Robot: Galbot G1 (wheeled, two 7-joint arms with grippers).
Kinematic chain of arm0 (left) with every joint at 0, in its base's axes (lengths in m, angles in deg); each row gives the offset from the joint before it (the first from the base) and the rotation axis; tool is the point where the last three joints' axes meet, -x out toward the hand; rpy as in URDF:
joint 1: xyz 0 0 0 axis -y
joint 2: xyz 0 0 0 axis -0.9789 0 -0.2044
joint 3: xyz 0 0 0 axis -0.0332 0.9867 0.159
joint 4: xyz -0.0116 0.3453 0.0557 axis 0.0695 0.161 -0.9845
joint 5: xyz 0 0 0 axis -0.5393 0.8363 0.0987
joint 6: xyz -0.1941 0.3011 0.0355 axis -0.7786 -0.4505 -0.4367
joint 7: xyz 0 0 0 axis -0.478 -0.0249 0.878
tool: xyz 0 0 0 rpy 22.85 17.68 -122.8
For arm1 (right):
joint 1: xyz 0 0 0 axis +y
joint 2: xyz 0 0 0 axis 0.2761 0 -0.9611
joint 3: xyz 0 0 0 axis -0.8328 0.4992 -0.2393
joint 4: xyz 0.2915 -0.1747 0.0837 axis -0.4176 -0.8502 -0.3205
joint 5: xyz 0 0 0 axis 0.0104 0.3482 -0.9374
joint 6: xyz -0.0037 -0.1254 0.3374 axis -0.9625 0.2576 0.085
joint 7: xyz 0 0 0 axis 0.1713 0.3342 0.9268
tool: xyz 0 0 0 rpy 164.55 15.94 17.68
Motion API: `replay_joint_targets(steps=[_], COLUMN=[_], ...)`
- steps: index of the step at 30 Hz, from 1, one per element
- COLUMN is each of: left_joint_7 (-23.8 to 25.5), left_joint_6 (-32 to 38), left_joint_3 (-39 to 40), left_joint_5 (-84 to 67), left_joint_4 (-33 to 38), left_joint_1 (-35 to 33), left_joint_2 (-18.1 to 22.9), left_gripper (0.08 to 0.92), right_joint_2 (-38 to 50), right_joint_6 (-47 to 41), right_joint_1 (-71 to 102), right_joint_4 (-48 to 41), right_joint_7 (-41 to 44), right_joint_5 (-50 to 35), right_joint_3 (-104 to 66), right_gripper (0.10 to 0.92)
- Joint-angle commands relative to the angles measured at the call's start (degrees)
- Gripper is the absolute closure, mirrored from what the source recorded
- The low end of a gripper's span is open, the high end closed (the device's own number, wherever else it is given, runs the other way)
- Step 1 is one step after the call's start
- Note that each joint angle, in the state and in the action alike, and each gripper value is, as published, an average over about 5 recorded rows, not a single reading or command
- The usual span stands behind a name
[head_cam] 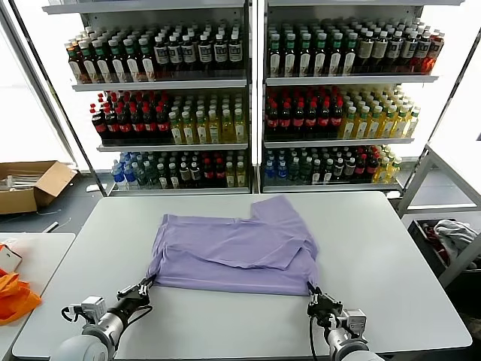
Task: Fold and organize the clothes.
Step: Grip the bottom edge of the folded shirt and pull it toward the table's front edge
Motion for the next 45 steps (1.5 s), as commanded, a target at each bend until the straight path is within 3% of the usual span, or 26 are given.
replay_joint_targets(steps=[1, 13, 19, 22, 33, 37, 41, 45], left_joint_7=[-0.11, -0.35, -1.27, -2.32, -2.68, -2.43, -1.82, -0.03], left_joint_6=[-0.17, 0.63, -0.32, -0.77, -1.21, -1.49, -1.89, -1.51], left_joint_3=[-1.32, -5.52, -5.88, -5.77, -9.91, -13.12, -14.3, -12.46], left_joint_5=[0.74, 4.61, 5.7, 6.82, 6.93, 5.26, 3.36, 1.92], left_joint_4=[4.8, 15.15, 19.68, 20.1, 19.07, 19.43, 18.78, 15.78], left_joint_1=[-5.13, -20.06, -25.84, -26.31, -23.36, -22.28, -16.78, -10.46], left_joint_2=[0.64, 7.5, 8.46, 7.88, 4.99, 3.58, -1.03, -6.67], left_gripper=[0.909, 0.909, 0.909, 0.889, 0.582, 0.469, 0.348, 0.238], right_joint_2=[1.28, 1.84, 2.16, 2.66, 2.76, 3.95, 6.55, 8.95], right_joint_6=[0.52, 4.05, 4.26, 4.24, 3.13, 2.7, -1.58, -7.09], right_joint_1=[3.15, 15.03, 19.08, 18.77, 16.21, 13.85, 4.76, -9.58], right_joint_4=[2.7, 8.86, 11.22, 10.98, 12.93, 14.17, 12.87, 6.19], right_joint_7=[0.18, 1.95, 2.51, 3.56, 7.32, 8.88, 13.19, 19.31], right_joint_5=[1.84, 8.25, 9.2, 10.84, 12.28, 9.0, 4.09, 2.07], right_joint_3=[-0.3, -1.55, -2.63, -2.74, -5.4, -10.22, -12.56, -9.32], right_gripper=[0.895, 0.895, 0.886, 0.83, 0.51, 0.397, 0.285, 0.212])
